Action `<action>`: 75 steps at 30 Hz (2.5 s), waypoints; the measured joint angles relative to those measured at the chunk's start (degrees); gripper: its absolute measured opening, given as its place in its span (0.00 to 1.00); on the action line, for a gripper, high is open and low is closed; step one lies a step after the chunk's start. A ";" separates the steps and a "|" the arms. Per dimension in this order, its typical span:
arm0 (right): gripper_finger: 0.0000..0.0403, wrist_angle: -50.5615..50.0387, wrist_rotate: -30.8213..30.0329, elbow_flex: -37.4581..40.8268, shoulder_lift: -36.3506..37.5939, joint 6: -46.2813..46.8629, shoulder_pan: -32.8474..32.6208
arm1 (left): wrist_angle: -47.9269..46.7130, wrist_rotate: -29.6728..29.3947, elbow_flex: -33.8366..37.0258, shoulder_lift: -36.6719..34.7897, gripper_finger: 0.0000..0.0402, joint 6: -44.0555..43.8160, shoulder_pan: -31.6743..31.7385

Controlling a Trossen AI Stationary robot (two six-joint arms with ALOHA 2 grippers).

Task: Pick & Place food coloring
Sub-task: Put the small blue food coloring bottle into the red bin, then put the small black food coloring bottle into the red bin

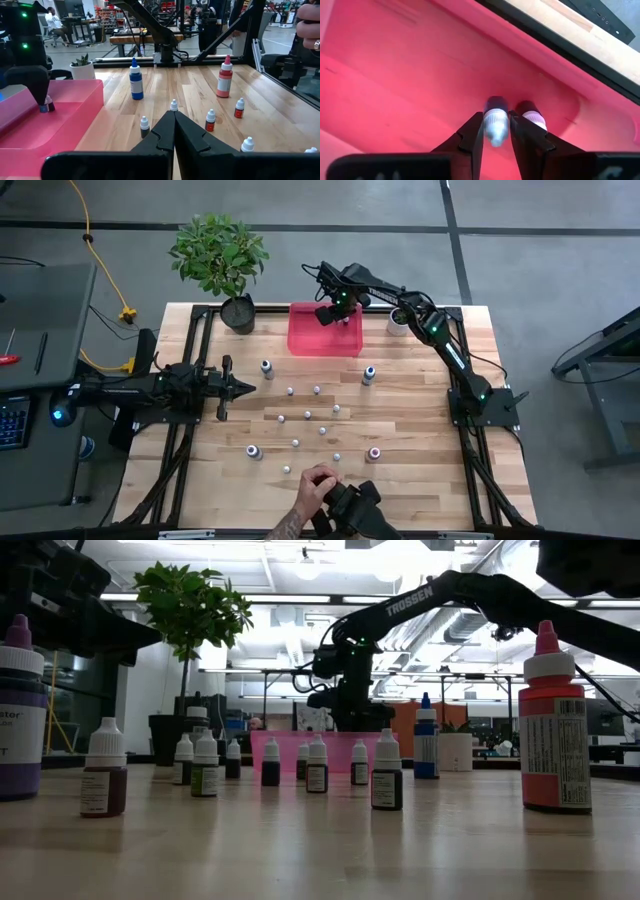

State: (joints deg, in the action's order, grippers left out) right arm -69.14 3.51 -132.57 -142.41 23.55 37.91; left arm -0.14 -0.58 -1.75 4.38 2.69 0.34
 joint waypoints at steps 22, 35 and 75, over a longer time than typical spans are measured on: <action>0.35 1.06 -1.63 -2.38 1.35 -2.19 0.39 | -0.02 -0.02 -0.01 -0.02 0.00 0.01 0.01; 0.36 4.47 -4.05 -2.40 10.67 -8.30 -0.98 | 0.00 -0.01 -0.01 -0.02 0.00 0.00 0.02; 0.36 -19.99 -1.96 1.77 26.32 -26.03 -27.80 | 0.00 0.00 -0.01 0.00 0.00 0.01 0.00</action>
State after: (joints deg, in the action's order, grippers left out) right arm -89.13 1.55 -130.81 -116.09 -2.48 10.11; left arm -0.15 -0.58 -1.76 4.38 2.70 0.35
